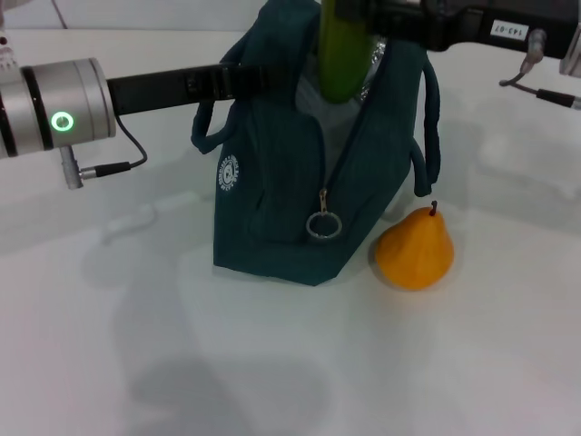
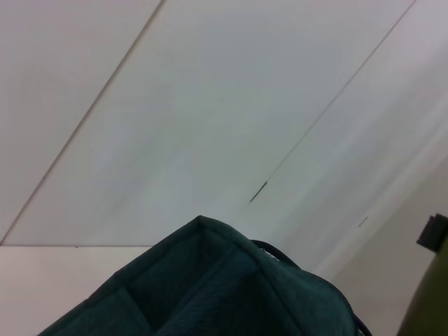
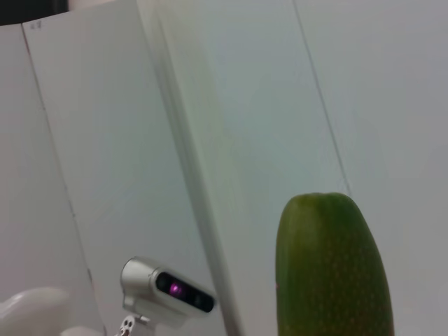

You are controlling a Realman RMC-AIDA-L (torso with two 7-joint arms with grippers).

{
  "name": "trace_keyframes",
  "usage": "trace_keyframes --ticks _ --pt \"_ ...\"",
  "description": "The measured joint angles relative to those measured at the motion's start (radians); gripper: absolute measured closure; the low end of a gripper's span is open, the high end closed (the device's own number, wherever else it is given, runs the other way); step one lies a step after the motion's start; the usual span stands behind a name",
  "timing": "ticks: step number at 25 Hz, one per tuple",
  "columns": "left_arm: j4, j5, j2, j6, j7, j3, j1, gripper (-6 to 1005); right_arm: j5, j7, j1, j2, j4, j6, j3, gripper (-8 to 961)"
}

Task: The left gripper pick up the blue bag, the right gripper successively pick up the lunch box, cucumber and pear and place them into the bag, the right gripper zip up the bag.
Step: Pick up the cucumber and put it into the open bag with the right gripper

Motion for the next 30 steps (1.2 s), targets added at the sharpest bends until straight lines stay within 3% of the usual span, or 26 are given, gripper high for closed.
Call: trace_keyframes --ticks 9,30 --pt "-0.001 0.000 0.000 -0.006 0.003 0.000 0.000 961 0.004 -0.015 -0.008 0.002 0.031 -0.004 -0.055 339" --pt "-0.004 0.000 0.000 -0.010 0.003 -0.003 0.001 961 -0.029 -0.054 -0.014 -0.005 0.077 -0.011 -0.078 315"
